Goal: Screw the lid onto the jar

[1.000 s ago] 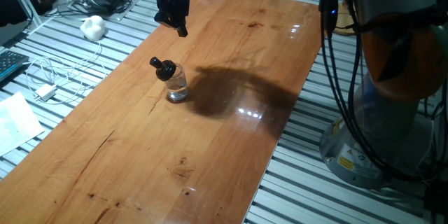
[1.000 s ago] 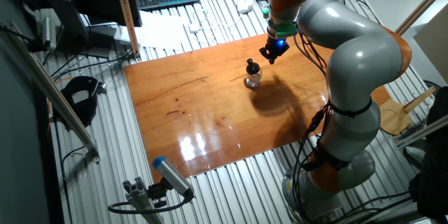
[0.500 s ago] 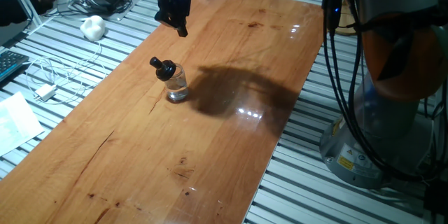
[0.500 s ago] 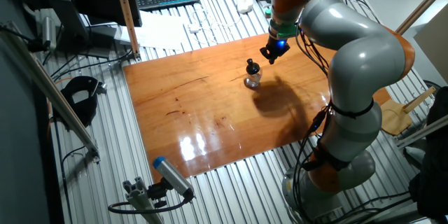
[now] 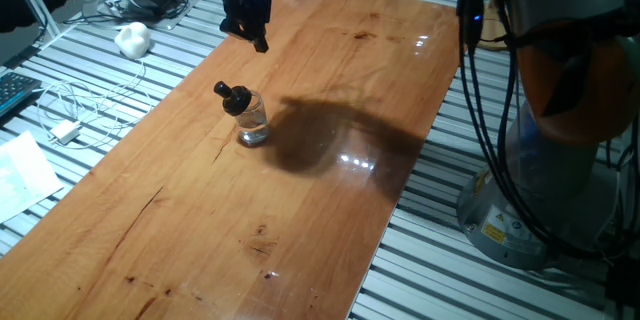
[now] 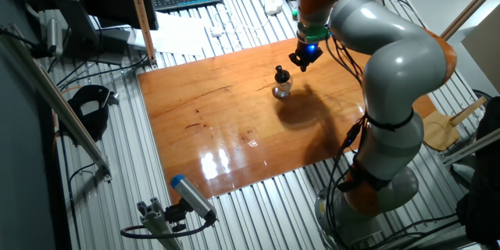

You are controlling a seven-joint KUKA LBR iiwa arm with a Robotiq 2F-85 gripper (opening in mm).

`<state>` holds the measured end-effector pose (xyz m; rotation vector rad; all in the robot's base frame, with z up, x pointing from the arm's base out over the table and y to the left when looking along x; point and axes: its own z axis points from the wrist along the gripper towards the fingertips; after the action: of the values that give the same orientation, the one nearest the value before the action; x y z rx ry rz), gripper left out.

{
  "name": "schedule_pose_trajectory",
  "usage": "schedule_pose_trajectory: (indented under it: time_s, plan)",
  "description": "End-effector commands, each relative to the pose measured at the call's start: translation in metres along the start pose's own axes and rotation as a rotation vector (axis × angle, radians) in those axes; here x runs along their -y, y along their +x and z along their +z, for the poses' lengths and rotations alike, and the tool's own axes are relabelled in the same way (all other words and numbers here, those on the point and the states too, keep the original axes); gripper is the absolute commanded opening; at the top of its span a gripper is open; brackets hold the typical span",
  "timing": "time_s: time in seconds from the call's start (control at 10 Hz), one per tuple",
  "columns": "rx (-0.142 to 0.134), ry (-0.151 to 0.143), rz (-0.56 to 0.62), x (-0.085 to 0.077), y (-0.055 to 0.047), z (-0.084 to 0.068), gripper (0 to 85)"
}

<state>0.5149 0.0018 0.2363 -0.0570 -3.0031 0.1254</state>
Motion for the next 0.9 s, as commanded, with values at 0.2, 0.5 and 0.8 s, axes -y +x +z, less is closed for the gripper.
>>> schedule_pose_trajectory:
  time_s: [0.2, 0.5, 0.8]
  plan:
    - [-0.017, -0.066, 0.01, 0.0008, -0.0001, 0.0004, 0.0]
    - [0.002, -0.083, 0.048, 0.0008, -0.0001, 0.0004, 0.0]
    - [-0.036, -0.046, 0.047, 0.0008, -0.0001, 0.0004, 0.0]
